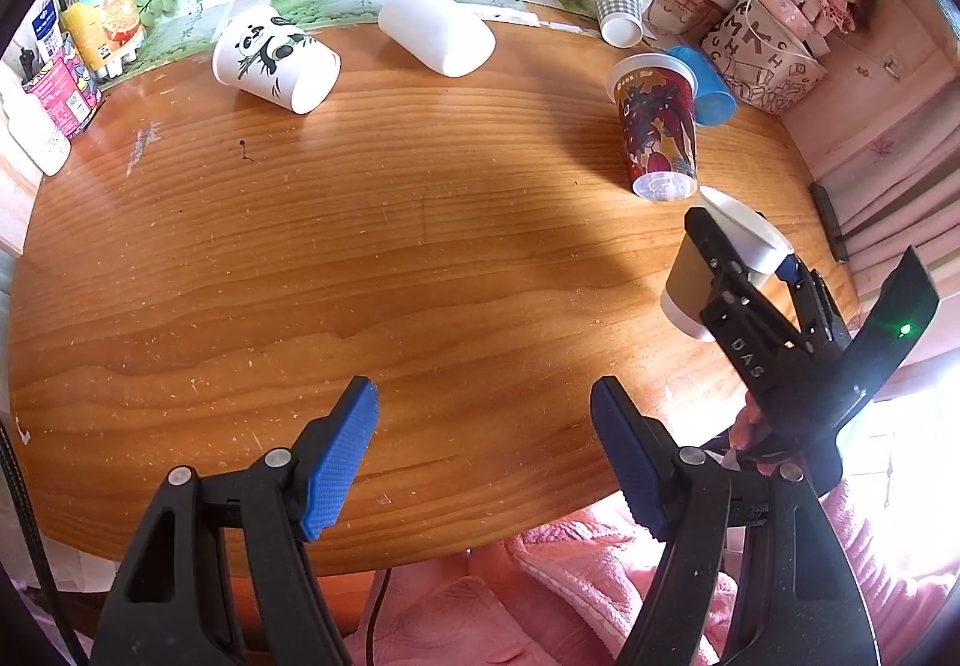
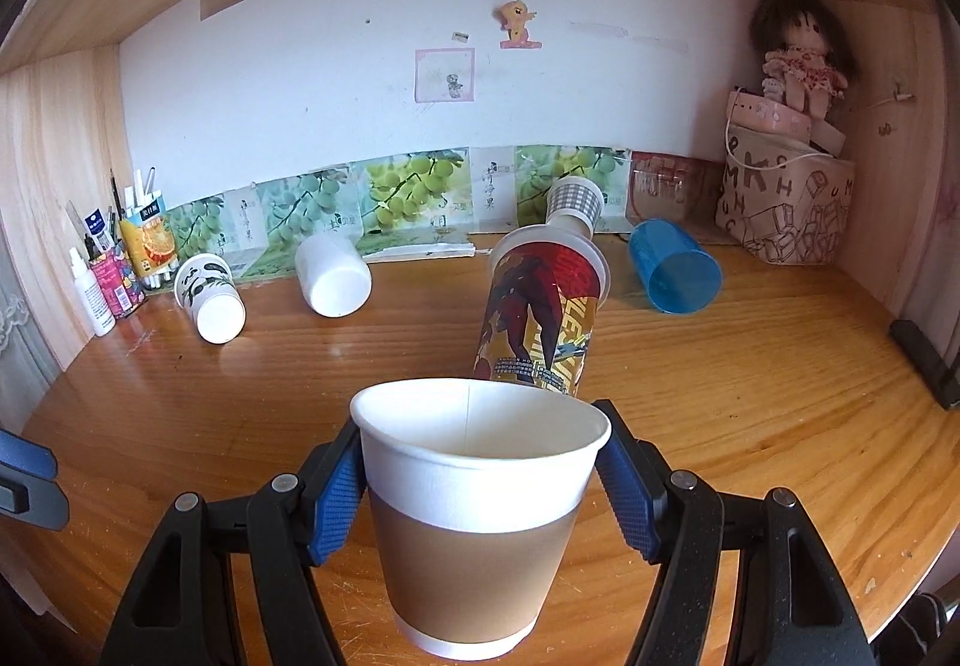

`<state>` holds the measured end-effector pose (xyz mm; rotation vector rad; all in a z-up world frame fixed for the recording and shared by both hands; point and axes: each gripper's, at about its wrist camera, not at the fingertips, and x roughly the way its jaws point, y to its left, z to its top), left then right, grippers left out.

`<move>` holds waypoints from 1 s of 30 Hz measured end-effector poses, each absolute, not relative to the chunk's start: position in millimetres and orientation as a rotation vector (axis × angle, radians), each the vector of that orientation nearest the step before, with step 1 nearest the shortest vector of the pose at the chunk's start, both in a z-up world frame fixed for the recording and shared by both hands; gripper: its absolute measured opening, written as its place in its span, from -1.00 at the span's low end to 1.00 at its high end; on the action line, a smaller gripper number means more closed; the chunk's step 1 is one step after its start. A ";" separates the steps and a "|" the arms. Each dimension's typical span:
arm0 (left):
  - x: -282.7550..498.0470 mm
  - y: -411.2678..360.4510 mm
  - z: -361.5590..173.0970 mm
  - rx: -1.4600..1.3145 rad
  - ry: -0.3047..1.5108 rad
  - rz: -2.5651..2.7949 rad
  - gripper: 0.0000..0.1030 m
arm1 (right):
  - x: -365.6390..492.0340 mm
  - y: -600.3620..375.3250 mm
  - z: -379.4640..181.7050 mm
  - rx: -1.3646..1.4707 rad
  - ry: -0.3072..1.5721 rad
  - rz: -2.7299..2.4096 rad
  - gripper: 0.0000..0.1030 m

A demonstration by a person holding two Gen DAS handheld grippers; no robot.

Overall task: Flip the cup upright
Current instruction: 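Set the cup upright on the desk and open the right tool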

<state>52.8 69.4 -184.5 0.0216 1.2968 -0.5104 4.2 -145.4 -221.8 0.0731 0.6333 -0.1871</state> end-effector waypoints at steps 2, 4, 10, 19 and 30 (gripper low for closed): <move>52.3 69.1 -184.7 0.023 1.298 -0.509 0.49 | 2.4 -144.3 -224.6 0.054 0.630 -0.193 0.37; 51.7 69.3 -185.2 0.022 1.300 -0.507 0.49 | 1.5 -144.4 -226.6 0.050 0.632 -0.192 0.37; 51.7 70.1 -185.5 0.012 1.299 -0.500 0.49 | -4.3 -148.9 -229.8 0.099 0.645 -0.182 0.38; 51.0 65.4 -183.6 0.016 1.294 -0.510 0.49 | -10.8 -145.5 -226.4 0.073 0.659 -0.166 0.38; 49.8 55.4 -184.3 0.007 1.303 -0.527 0.49 | -18.5 -132.2 -212.3 -0.002 0.658 -0.116 0.56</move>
